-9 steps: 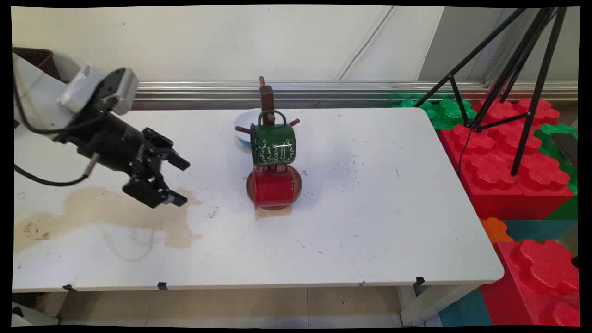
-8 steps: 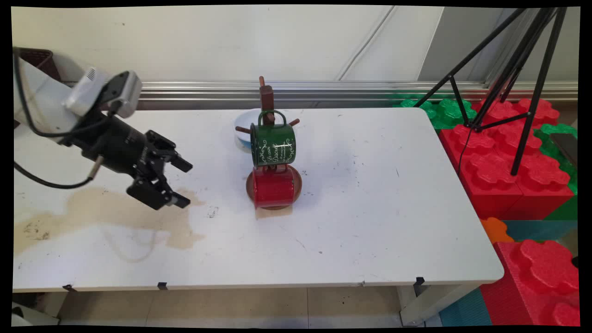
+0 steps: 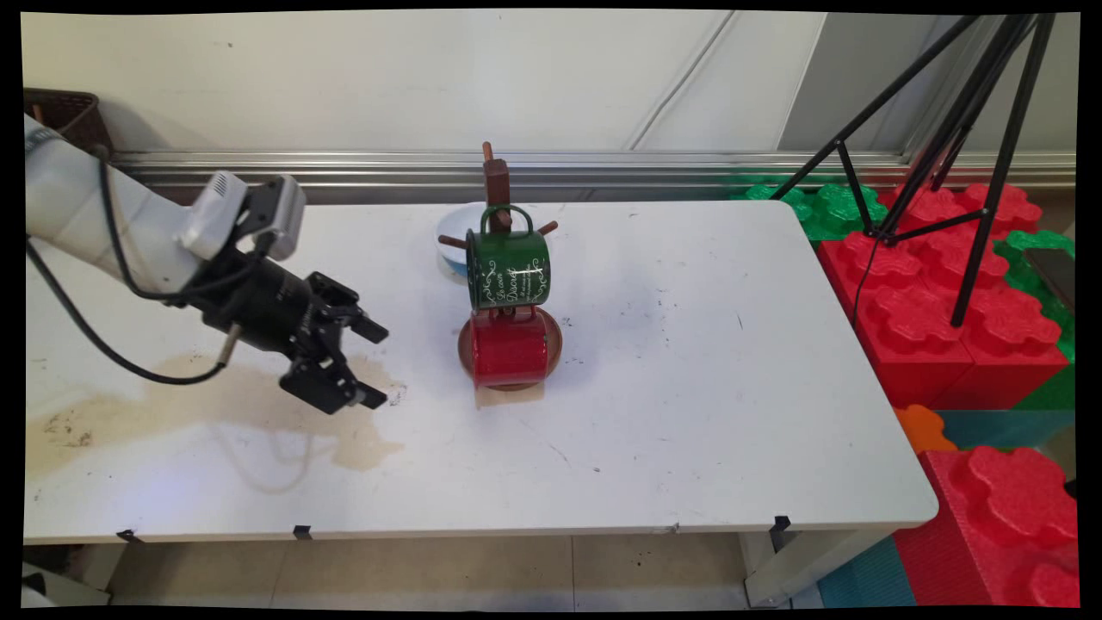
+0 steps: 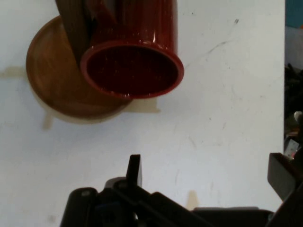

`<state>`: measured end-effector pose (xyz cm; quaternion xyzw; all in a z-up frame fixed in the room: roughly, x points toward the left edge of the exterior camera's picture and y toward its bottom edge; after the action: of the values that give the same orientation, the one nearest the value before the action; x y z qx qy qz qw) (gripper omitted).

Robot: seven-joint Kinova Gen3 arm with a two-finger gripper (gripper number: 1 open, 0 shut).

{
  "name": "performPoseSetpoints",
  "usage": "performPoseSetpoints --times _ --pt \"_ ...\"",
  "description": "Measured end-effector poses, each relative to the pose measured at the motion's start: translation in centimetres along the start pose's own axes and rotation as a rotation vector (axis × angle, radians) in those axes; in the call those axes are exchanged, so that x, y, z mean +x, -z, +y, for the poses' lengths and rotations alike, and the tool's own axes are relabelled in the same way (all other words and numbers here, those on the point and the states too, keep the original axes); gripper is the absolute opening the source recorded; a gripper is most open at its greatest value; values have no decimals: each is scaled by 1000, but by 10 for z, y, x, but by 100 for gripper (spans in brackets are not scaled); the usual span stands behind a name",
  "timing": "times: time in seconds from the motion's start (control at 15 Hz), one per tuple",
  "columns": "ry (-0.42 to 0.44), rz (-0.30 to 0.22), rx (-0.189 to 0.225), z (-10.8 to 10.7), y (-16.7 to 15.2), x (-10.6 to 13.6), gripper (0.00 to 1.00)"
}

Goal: Pick up the red mug from the rack

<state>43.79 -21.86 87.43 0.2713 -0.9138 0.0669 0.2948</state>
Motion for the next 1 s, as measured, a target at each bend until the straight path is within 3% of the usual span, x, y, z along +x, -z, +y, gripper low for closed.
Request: performPoseSetpoints --times 1.0 --pt "-28 123 10 5 -64 -1 100"
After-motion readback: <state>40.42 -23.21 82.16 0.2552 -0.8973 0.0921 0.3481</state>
